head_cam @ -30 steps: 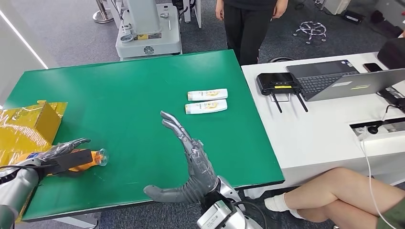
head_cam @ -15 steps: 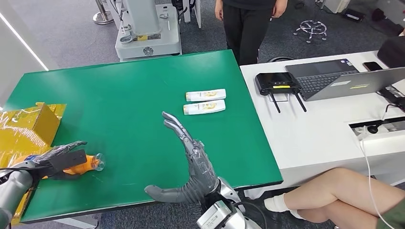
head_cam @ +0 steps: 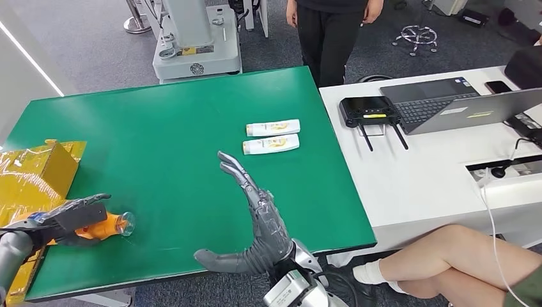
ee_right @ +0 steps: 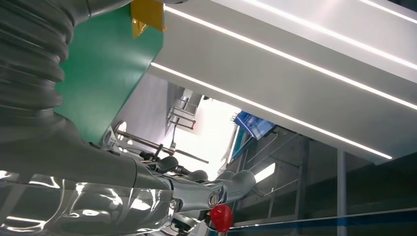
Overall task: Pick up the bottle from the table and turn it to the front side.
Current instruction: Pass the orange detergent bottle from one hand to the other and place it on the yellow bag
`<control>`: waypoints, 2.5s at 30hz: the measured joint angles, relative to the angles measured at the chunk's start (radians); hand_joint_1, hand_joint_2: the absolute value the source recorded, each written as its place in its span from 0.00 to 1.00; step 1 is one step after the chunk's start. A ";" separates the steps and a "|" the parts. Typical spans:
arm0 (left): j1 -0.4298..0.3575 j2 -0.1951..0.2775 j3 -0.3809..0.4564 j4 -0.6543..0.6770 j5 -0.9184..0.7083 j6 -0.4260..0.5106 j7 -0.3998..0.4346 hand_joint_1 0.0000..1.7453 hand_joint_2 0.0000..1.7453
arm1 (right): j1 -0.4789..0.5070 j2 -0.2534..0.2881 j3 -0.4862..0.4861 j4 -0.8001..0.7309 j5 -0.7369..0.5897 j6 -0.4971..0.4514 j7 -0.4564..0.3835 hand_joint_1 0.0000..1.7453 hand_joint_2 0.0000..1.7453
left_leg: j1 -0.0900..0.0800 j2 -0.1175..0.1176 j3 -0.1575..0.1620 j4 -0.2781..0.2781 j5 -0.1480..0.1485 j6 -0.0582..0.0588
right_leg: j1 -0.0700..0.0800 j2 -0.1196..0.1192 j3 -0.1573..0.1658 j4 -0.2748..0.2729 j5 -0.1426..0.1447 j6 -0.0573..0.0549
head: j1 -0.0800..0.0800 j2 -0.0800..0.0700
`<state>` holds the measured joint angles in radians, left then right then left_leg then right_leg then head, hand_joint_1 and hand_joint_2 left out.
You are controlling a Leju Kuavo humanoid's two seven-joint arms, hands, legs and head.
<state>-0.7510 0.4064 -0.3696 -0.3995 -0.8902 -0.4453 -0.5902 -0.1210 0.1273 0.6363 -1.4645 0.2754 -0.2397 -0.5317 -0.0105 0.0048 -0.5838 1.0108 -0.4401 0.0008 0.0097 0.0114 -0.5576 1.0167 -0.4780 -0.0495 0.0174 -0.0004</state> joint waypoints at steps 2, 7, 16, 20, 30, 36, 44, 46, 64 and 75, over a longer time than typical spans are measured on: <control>0.001 0.014 0.000 -0.002 0.006 -0.016 -0.006 0.00 1.00 | 0.000 0.001 0.000 0.000 0.000 0.000 0.000 0.00 1.00 | 0.000 0.001 0.001 -0.001 0.000 0.000 | 0.000 0.001 0.000 0.000 0.000 -0.001 | 0.000 0.000; 0.008 0.038 -0.002 -0.013 0.019 0.021 -0.022 0.00 1.00 | 0.001 0.001 -0.002 -0.001 0.002 -0.001 0.000 0.00 1.00 | 0.001 0.001 0.001 -0.001 0.001 -0.002 | 0.000 0.001 -0.001 0.000 -0.001 -0.001 | 0.000 0.000; 0.023 0.144 -0.044 -0.080 0.111 -0.085 -0.052 0.00 1.00 | -0.006 0.001 -0.002 0.005 -0.018 0.002 -0.019 0.00 1.00 | 0.002 0.002 -0.005 -0.001 0.002 -0.004 | 0.002 0.002 -0.008 0.000 0.000 -0.003 | 0.000 0.000; 0.038 0.175 -0.066 -0.108 0.142 -0.086 -0.048 0.00 1.00 | -0.010 0.001 -0.002 0.010 -0.021 0.000 -0.023 0.00 1.00 | 0.002 0.000 -0.009 -0.001 0.002 -0.005 | 0.002 -0.001 -0.010 0.000 0.000 -0.002 | 0.000 0.000; 0.040 0.181 -0.130 -0.120 0.192 -0.061 -0.029 0.00 1.00 | -0.012 0.001 -0.002 0.010 -0.021 -0.003 -0.024 0.00 1.00 | 0.002 -0.001 -0.012 0.001 0.002 -0.005 | 0.001 -0.002 -0.011 -0.001 0.000 -0.002 | 0.000 0.000; 0.039 0.168 -0.147 -0.120 0.196 -0.043 -0.027 0.00 1.00 | -0.011 0.001 -0.002 0.010 -0.022 -0.003 -0.024 0.00 1.00 | 0.002 0.000 -0.012 0.002 0.002 -0.005 | 0.001 -0.002 -0.011 -0.001 0.000 -0.002 | 0.000 0.000; 0.069 0.118 -0.156 -0.120 0.179 0.276 -0.034 0.00 1.00 | -0.008 0.001 -0.002 0.006 -0.025 -0.001 -0.021 0.00 1.00 | 0.002 -0.001 -0.013 0.002 0.002 -0.005 | 0.001 -0.002 -0.011 -0.001 0.000 -0.002 | 0.000 0.000; 0.083 0.104 -0.156 -0.120 0.176 0.317 -0.034 0.00 1.00 | -0.006 0.001 -0.002 0.004 -0.020 0.000 -0.020 0.00 1.00 | 0.002 -0.001 -0.013 0.002 0.002 -0.005 | 0.001 -0.002 -0.012 -0.001 0.000 -0.002 | 0.000 0.000; 0.101 0.101 -0.156 -0.120 0.181 0.244 -0.040 0.00 1.00 | 0.001 0.001 -0.002 0.001 -0.014 0.012 -0.017 0.00 1.00 | 0.002 -0.001 -0.012 0.002 0.001 -0.005 | 0.001 -0.002 -0.011 -0.001 0.000 -0.002 | 0.000 0.000; 0.079 0.102 -0.156 -0.119 0.171 0.190 -0.033 0.00 1.00 | 0.001 0.001 -0.006 -0.001 -0.014 0.017 -0.011 0.00 1.00 | 0.002 -0.001 -0.012 0.002 0.002 -0.005 | 0.001 -0.002 -0.011 -0.001 0.000 -0.002 | 0.000 0.000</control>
<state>-0.6724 0.5086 -0.5257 -0.5188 -0.7191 -0.2550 -0.6230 -0.1204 0.1286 0.6302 -1.4656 0.2617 -0.2231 -0.5428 -0.0085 0.0036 -0.5961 1.0124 -0.4386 -0.0038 0.0111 0.0090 -0.5688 1.0155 -0.4776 -0.0515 0.0175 -0.0004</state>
